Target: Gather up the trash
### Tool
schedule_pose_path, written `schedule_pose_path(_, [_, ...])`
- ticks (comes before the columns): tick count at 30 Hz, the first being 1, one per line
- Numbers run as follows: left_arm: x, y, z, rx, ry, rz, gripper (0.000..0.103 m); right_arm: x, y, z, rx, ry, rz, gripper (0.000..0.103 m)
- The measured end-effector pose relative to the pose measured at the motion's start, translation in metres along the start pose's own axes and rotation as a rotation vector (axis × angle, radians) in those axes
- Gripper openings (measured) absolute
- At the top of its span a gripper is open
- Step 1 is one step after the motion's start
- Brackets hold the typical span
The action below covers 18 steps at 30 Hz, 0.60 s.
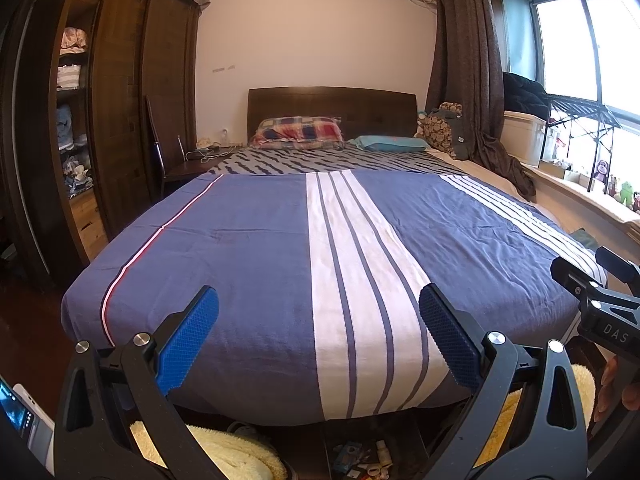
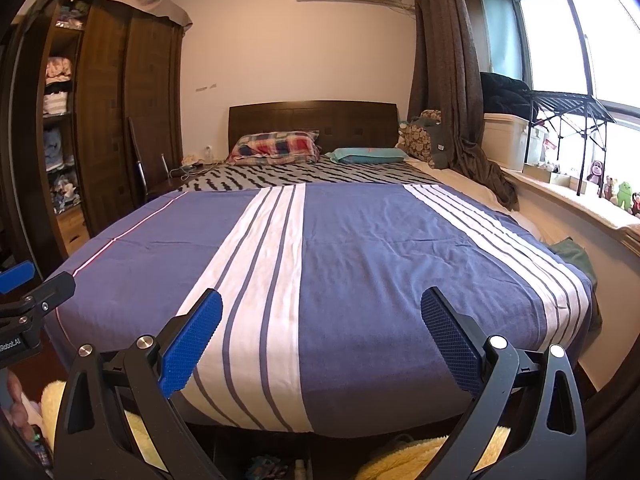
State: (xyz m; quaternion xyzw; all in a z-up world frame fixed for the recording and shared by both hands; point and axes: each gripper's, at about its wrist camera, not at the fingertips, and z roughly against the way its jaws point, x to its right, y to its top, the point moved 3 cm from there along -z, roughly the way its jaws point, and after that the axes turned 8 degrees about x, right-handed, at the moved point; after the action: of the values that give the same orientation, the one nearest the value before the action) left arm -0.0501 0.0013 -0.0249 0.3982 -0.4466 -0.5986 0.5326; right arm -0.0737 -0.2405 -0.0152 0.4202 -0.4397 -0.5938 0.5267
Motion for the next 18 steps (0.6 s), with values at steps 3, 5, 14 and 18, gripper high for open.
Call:
schedule_pose_path(3, [0.0002,-0.0001,0.0004,0.000,0.000,0.001,0.095,0.0000,0.0002,-0.0004,-0.001,0.001,0.000,0.100])
schedule_pose_path(5, [0.0003,-0.0004,0.0006,0.000,0.000,0.000,0.095,-0.0001,0.0003,-0.0004,0.000,0.001,-0.001,0.100])
schedule_pose_path(14, [0.0009,-0.0011,-0.0010,-0.002,0.013,-0.014,0.095,-0.0014,-0.0011,-0.0031,-0.009,0.003,0.001,0.100])
schedule_pose_path(18, [-0.0018,-0.0022,-0.0012,-0.006,0.034,-0.007,0.095,-0.0019,-0.0016,-0.0037,-0.010,0.002,0.001,0.100])
